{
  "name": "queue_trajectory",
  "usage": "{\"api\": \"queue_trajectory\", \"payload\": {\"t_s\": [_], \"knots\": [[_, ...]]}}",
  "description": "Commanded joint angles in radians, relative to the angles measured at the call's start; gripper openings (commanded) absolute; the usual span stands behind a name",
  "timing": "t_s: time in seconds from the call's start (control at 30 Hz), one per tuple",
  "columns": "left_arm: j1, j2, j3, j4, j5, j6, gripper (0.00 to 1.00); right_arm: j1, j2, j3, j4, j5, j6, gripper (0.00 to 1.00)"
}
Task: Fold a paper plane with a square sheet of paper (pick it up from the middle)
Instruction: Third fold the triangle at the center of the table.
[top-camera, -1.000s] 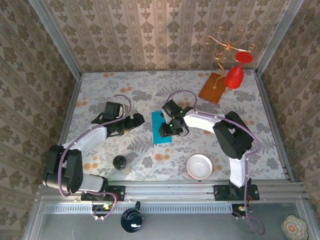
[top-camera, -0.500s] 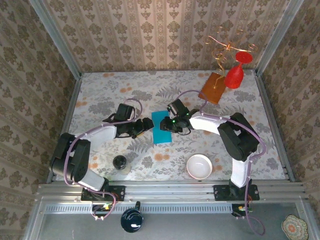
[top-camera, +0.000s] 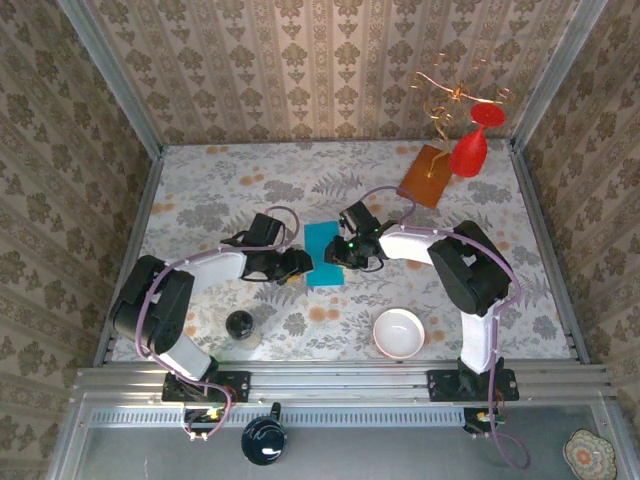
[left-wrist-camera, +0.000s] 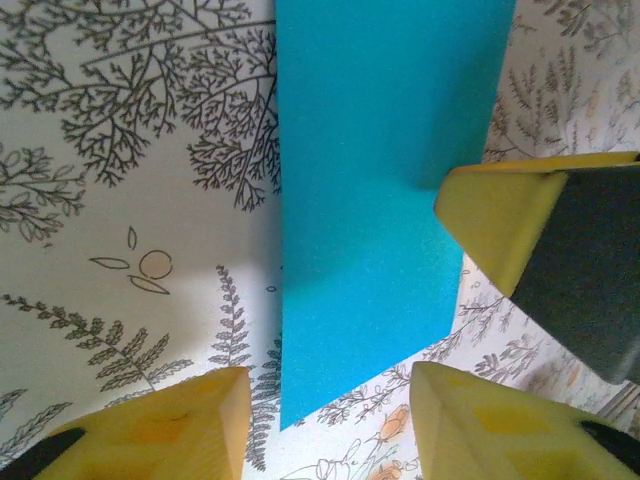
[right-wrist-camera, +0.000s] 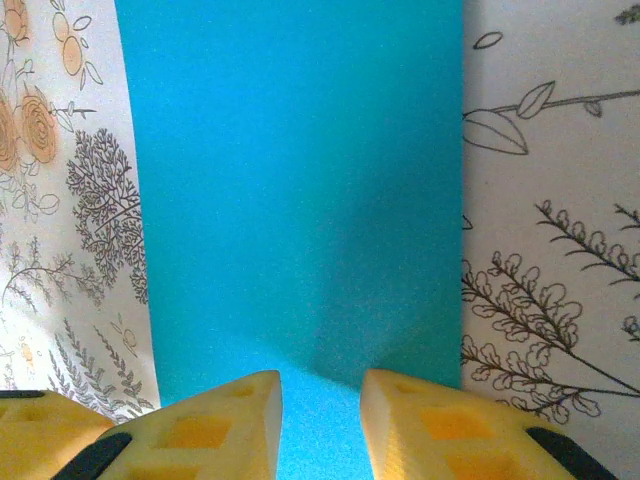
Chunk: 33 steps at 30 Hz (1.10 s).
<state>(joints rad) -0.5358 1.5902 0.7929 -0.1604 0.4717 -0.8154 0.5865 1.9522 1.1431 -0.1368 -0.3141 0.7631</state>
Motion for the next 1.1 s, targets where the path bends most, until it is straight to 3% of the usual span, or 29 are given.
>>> {"api": "queue_trajectory", "payload": {"t_s": [0.0, 0.27, 0.6, 1.07], "knots": [[-0.013, 0.026, 0.035, -0.041, -0.011, 0.018, 0.44, -0.007, 0.039, -0.047, -0.059, 0.02, 0.002, 0.32], [-0.018, 0.08, 0.064, -0.031, 0.008, 0.025, 0.39, -0.011, 0.033, -0.05, -0.044, 0.004, -0.001, 0.32], [-0.016, 0.133, 0.109, -0.023, 0.034, 0.049, 0.4, -0.013, 0.027, -0.052, -0.034, -0.008, -0.002, 0.31], [0.031, 0.194, 0.152, 0.052, 0.118, 0.038, 0.36, -0.016, 0.018, -0.054, -0.031, -0.005, 0.001, 0.31]]}}
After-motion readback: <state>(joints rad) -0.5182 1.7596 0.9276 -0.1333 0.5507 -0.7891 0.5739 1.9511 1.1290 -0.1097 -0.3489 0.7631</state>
